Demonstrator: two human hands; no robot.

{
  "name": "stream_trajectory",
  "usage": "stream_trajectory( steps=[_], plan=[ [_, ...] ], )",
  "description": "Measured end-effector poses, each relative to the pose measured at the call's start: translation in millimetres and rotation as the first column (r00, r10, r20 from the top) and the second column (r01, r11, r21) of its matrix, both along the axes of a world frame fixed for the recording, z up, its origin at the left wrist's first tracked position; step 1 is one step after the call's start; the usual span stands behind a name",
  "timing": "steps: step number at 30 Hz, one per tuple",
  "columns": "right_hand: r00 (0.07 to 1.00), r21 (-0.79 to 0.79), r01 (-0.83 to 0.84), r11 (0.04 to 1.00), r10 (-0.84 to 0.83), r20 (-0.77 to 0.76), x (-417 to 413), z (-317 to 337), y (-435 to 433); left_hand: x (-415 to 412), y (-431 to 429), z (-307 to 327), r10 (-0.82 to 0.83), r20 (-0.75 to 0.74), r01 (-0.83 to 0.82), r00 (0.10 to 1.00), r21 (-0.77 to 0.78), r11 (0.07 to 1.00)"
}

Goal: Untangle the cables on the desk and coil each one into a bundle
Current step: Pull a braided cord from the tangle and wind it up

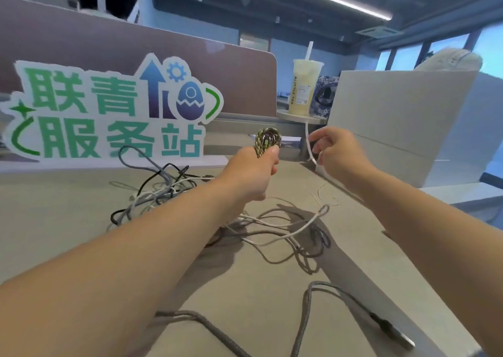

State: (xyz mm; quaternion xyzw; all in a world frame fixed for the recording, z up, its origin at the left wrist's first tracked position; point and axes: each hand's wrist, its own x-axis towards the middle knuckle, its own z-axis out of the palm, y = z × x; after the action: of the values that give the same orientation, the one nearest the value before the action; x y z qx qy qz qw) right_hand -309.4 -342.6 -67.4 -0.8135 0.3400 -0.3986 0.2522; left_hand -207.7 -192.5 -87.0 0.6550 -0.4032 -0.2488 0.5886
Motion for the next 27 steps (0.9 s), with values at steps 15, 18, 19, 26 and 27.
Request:
stream_trajectory(
  steps=[15, 18, 19, 26, 27],
  plan=[
    [0.816, 0.167, -0.540, 0.825, 0.562, -0.137, 155.7, -28.4, 233.2, 121.3, 200.3, -22.8, 0.280, -0.176, -0.281, 0.944, 0.016, 0.960],
    [0.749, 0.199, -0.651, 0.733, 0.663, 0.008, 177.3, -43.9, 281.3, 141.2, 238.2, -31.1, 0.297, -0.278, -0.315, 0.914, -0.023, 0.949],
    [0.731, 0.217, -0.675, 0.705, 0.678, 0.072, 184.8, -50.9, 294.6, 148.9, 247.8, -34.8, 0.323, -0.285, -0.345, 0.902, -0.029, 0.938],
    [0.711, 0.379, -0.696, 0.610, 0.661, 0.241, 200.5, -83.5, 312.4, 192.1, 265.9, -68.1, 0.561, -0.266, -0.570, 0.784, 0.049, 0.820],
    [0.717, 0.336, -0.689, 0.642, 0.669, 0.194, 199.5, -86.7, 309.8, 194.6, 264.3, -68.3, 0.539, -0.281, -0.557, 0.794, 0.020, 0.830]
  ],
)
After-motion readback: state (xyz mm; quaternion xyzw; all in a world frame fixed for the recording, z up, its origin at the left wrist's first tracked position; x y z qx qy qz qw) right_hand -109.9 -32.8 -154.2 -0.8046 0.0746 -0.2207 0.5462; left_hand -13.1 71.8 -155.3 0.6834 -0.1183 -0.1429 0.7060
